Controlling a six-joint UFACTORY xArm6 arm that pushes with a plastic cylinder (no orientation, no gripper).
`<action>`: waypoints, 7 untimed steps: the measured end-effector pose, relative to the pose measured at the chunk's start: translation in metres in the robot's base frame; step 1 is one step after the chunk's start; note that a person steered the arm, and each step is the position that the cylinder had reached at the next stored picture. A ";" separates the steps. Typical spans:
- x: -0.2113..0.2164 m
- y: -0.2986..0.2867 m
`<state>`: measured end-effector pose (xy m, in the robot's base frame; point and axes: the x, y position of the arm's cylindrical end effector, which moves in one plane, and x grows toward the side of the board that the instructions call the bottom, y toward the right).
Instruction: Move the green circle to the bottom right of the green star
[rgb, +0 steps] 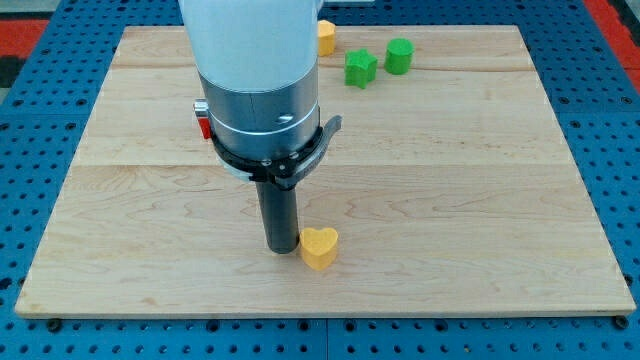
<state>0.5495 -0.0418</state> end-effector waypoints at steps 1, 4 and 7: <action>-0.004 -0.003; -0.124 0.155; -0.322 0.216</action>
<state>0.2275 0.1740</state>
